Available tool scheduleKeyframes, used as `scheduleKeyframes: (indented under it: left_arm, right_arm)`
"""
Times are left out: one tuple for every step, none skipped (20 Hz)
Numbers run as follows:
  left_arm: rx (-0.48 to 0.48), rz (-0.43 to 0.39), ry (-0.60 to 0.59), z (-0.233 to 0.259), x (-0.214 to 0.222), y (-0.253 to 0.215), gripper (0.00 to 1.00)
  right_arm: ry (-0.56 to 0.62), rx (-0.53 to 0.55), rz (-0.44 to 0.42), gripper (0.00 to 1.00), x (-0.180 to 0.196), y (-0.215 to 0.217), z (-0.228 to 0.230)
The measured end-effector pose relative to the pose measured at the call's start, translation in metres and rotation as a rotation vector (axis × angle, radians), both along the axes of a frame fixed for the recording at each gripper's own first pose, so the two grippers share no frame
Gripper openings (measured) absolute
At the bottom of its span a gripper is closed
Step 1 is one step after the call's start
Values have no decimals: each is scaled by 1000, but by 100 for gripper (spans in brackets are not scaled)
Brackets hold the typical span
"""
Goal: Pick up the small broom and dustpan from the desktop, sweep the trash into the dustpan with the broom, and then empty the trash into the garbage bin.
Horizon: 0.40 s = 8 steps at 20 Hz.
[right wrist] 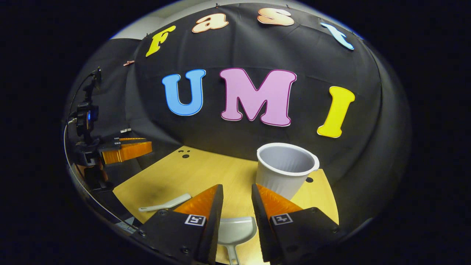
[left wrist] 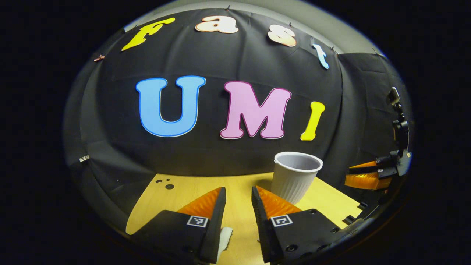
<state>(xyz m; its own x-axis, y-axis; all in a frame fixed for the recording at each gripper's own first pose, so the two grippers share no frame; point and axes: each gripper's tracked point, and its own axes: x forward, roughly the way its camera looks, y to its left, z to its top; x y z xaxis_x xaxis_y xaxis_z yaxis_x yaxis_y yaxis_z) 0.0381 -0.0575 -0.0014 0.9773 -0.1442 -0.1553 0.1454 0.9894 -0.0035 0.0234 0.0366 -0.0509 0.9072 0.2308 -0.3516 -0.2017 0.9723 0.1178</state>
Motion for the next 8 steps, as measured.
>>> scheduleKeyframes:
  left_arm:
    - [0, -6, 6, -2, -4, -2, 47]
    - [5, -7, 22, -8, -6, -4, 48]
    - [7, -7, 40, -13, -7, -4, 47]
    - [4, -4, 55, -20, -7, -4, 47]
    - [-3, -5, 62, -22, -7, -4, 48]
    - [-5, -6, 63, -25, -6, -4, 47]
    - [0, -4, 66, -28, -7, -2, 48]
    - [13, 3, 78, -31, -9, 4, 48]
  right_arm:
    - [4, 11, 0, 49, -1, 2, 0]
    - [4, 25, -3, 49, -3, 4, 1]
    - [3, 38, 1, 49, -3, 7, 2]
    - [0, 40, -2, 49, -3, 7, 4]
    - [-1, 38, -2, 49, -3, 6, 3]
    - [-6, 36, -7, 49, -2, 3, 4]
    - [-4, 37, -9, 49, -2, 3, 3]
    - [3, 40, -15, 49, -3, 4, 2]
